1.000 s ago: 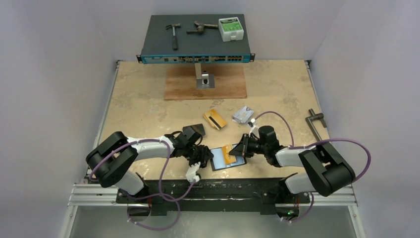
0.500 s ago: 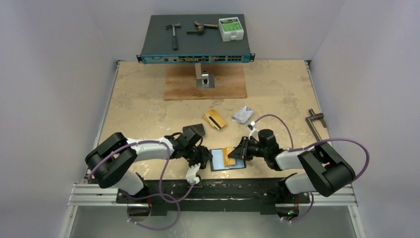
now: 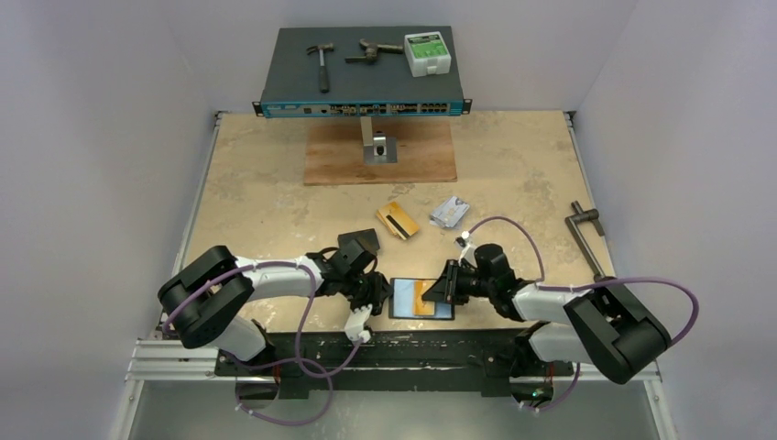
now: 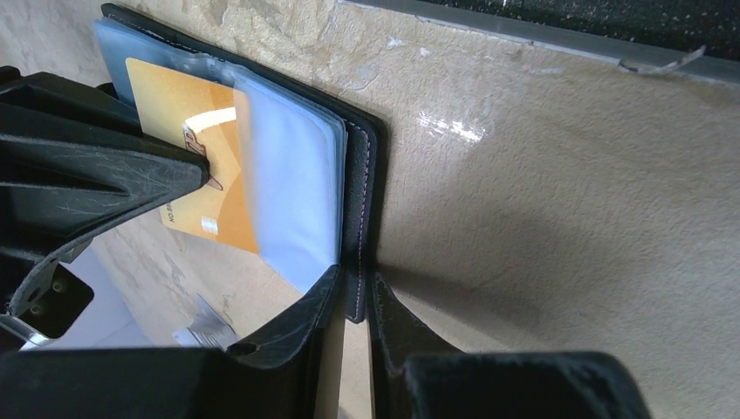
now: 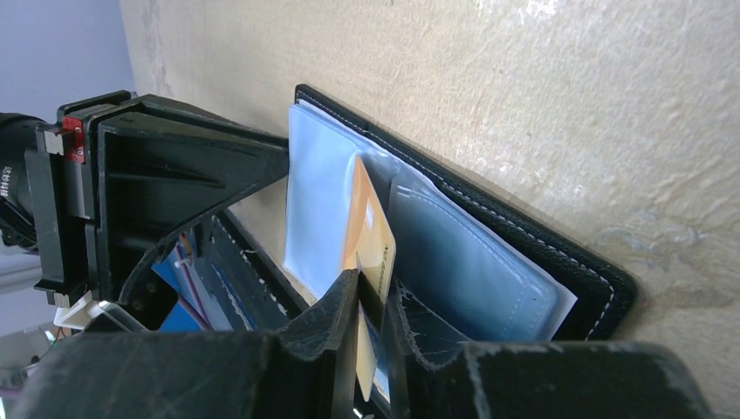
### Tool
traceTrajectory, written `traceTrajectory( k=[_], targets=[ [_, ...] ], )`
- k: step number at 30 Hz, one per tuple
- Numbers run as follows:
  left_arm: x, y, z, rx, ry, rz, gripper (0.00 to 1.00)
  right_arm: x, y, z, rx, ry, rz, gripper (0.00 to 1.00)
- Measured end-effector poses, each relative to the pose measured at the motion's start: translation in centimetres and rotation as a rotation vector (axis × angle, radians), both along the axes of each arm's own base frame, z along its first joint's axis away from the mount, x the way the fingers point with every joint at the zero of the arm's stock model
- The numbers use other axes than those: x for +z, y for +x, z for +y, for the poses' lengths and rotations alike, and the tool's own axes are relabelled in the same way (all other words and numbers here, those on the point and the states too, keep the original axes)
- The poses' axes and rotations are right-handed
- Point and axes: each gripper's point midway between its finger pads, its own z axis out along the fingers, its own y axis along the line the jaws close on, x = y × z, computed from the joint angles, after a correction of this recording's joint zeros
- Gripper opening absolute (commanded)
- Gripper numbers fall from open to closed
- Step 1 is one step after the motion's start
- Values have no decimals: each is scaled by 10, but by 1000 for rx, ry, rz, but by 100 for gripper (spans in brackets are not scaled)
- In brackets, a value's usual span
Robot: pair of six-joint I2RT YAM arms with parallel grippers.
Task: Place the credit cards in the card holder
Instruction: Insert the credit card into the card holder.
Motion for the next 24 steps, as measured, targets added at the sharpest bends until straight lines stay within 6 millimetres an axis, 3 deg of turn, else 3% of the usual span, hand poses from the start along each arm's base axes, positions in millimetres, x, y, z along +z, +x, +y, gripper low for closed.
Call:
traceTrajectory(
  k=[18,24],
  targets=[
    [-1,0,0,1,7,-10,11,-5,-4,4,32,6,48,13],
    [-1,1,0,3,9,-13,9,-3,-5,5,36,3,46,27]
  ],
)
